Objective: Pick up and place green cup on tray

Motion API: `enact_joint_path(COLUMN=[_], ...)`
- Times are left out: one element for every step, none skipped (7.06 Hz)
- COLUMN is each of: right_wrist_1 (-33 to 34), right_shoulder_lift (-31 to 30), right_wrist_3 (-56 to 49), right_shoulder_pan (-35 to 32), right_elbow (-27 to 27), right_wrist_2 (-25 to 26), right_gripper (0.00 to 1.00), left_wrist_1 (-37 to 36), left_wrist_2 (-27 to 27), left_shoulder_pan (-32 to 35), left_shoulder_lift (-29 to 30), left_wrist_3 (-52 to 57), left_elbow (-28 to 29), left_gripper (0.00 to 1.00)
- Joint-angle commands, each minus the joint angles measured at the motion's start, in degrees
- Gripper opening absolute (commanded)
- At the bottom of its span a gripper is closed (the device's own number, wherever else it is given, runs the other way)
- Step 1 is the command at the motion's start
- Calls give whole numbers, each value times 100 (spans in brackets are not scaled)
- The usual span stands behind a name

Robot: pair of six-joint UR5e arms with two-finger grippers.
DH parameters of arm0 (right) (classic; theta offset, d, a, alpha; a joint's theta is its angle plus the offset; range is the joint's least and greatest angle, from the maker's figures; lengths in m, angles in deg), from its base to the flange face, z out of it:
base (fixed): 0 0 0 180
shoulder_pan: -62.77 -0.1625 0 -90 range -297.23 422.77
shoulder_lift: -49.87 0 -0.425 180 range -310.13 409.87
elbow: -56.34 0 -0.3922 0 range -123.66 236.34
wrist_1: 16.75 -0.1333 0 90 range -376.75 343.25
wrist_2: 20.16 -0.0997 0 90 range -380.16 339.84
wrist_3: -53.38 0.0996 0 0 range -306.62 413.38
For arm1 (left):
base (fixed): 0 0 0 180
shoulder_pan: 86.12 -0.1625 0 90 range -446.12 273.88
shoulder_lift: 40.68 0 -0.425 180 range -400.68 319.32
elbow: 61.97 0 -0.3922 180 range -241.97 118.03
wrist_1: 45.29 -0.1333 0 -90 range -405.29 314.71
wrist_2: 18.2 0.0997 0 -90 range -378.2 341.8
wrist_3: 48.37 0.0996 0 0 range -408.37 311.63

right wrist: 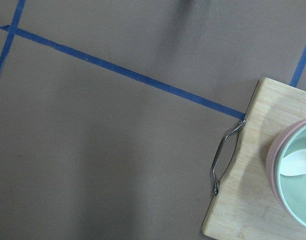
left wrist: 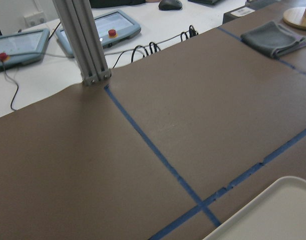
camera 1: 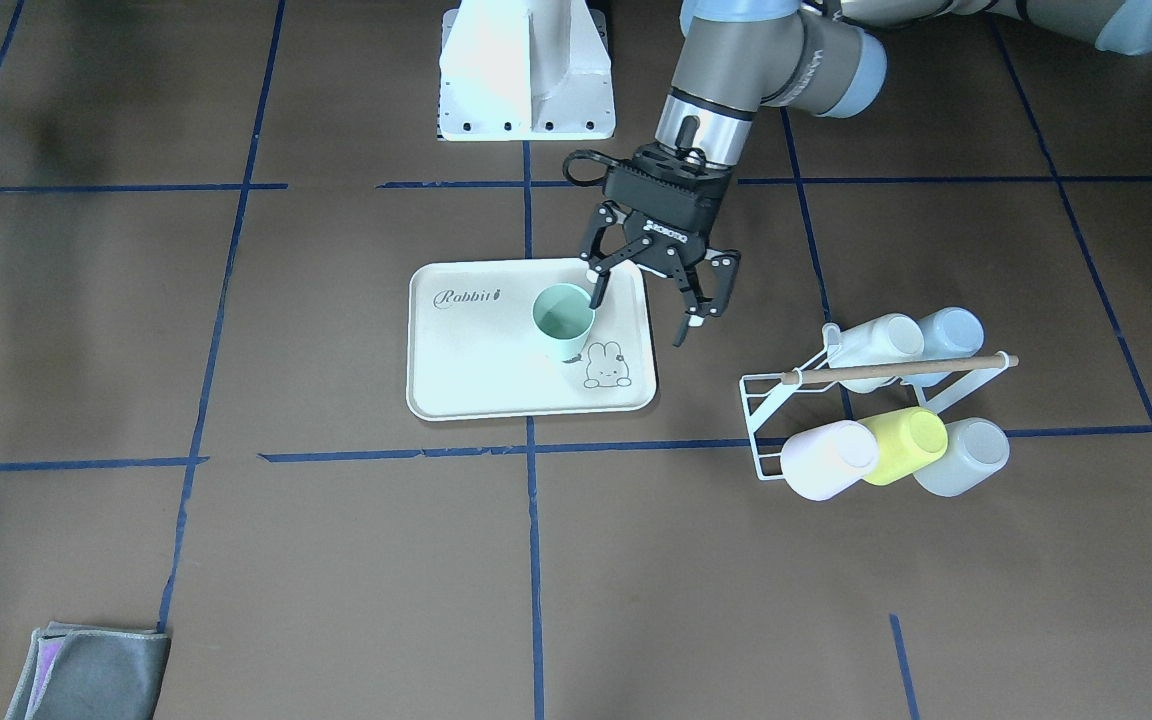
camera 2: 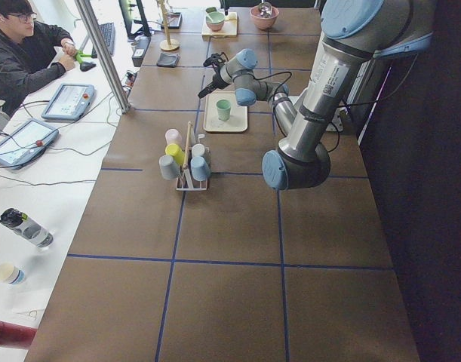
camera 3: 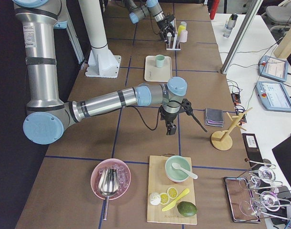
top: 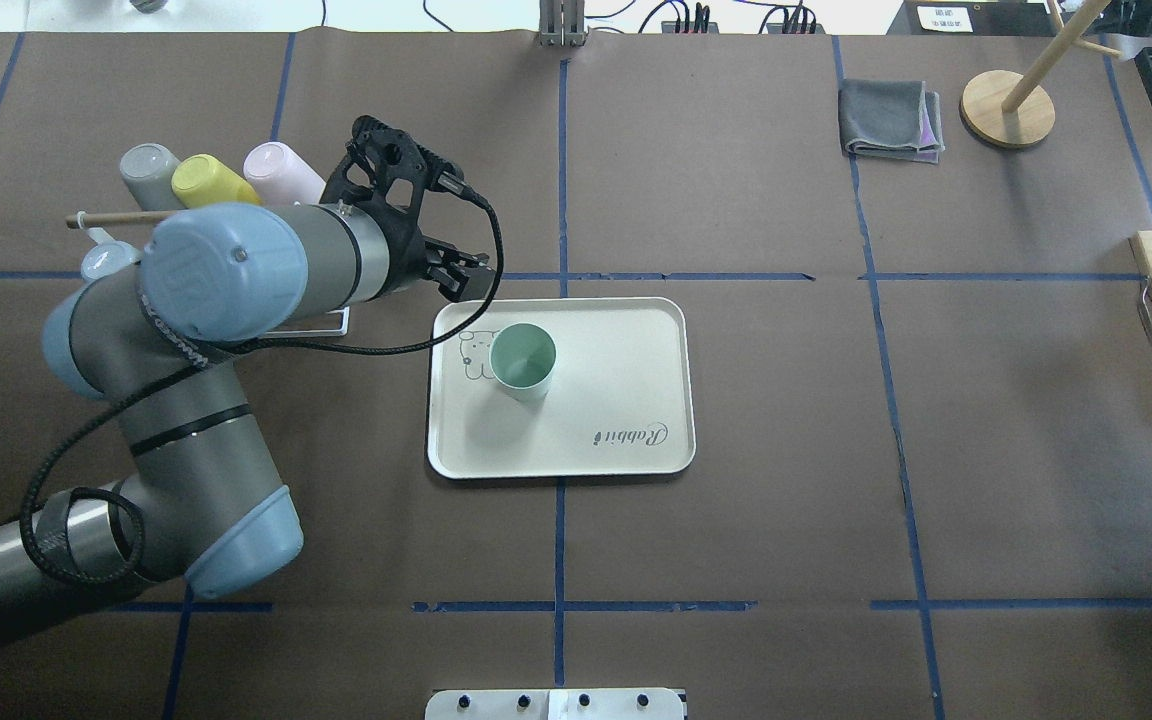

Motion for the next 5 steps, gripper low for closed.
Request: enact_joint_path(right_wrist_1=[0, 0, 0, 0, 0], right_shoulder_lift=[-68, -260, -532, -770, -1094], right_wrist_3=[-9, -17, -52, -96, -71], right_shoulder_pan=[-185, -474, -816, -1142, -1345], right_elbow=[-7, -15, -7, -7, -7], right_wrist_2=[0, -26, -26, -26, -35], right_gripper=[100, 100, 100, 100, 100], left_wrist_1=[-1717, -2169, -2530, -2568, -2595], left_wrist_2=[-1702, -2127, -2410, -2560, -2832], left_shoulder_pan=[946, 1308, 1633, 2002, 2449], left_shoulder_lift=[0, -70, -419, -909, -1306], left_wrist_3=[109, 109, 109, 135, 841], left_elbow=[-263, -411, -726, -912, -896], left_gripper=[100, 100, 100, 100, 100])
